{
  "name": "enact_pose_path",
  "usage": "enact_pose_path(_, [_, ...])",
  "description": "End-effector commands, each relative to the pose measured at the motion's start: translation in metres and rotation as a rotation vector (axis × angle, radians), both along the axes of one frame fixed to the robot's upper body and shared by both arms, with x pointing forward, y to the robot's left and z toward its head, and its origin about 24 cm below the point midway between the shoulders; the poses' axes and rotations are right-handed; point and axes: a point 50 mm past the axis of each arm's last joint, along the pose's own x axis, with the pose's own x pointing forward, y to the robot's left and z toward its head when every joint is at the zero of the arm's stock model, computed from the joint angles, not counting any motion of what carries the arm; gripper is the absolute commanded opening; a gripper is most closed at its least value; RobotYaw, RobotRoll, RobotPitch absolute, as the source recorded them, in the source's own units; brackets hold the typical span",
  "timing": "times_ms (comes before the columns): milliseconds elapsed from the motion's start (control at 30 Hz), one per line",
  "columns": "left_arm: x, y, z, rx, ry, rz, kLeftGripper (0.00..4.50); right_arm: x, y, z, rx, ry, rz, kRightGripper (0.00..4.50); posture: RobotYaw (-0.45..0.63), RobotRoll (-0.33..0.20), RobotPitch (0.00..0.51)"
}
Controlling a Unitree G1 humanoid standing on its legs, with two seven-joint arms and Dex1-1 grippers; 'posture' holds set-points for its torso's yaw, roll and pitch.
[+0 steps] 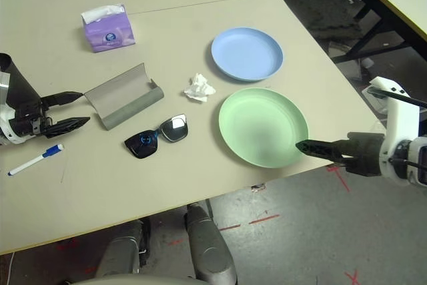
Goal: Organize and tidy the items on the table.
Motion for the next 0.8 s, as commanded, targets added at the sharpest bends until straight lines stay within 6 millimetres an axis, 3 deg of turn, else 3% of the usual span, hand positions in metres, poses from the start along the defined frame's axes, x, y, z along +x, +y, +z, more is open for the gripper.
enact_pose_path(33, [-0.004, 0.006, -0.004, 0.010, 0.027, 0.018, 4.50, -0.003, -0.002, -0.008, -0.024, 0.051, -0.025, 4.46, -0.34, 0.000, 0.253])
enact_pose_path(233, [-0.004, 0.006, -0.004, 0.010, 0.024, 0.020, 4.50, -0.001, -0.006, -0.016, -0.042, 0.057, -0.070, 4.46, -0.33, 0.000, 0.254])
enact_pose_path(567, [-0.008, 0.009, -0.002, 0.009, 0.019, 0.035, 4.50, 0.023, -0.003, -0.024, 0.020, -0.019, -0.180, 4.46, -0.31, 0.000, 0.255])
enact_pose_path(800, [-0.010, 0.011, 0.000, 0.010, 0.011, 0.049, 4.50, 0.029, -0.003, -0.028, 0.027, -0.018, -0.211, 4.46, -0.29, 0.000, 0.250])
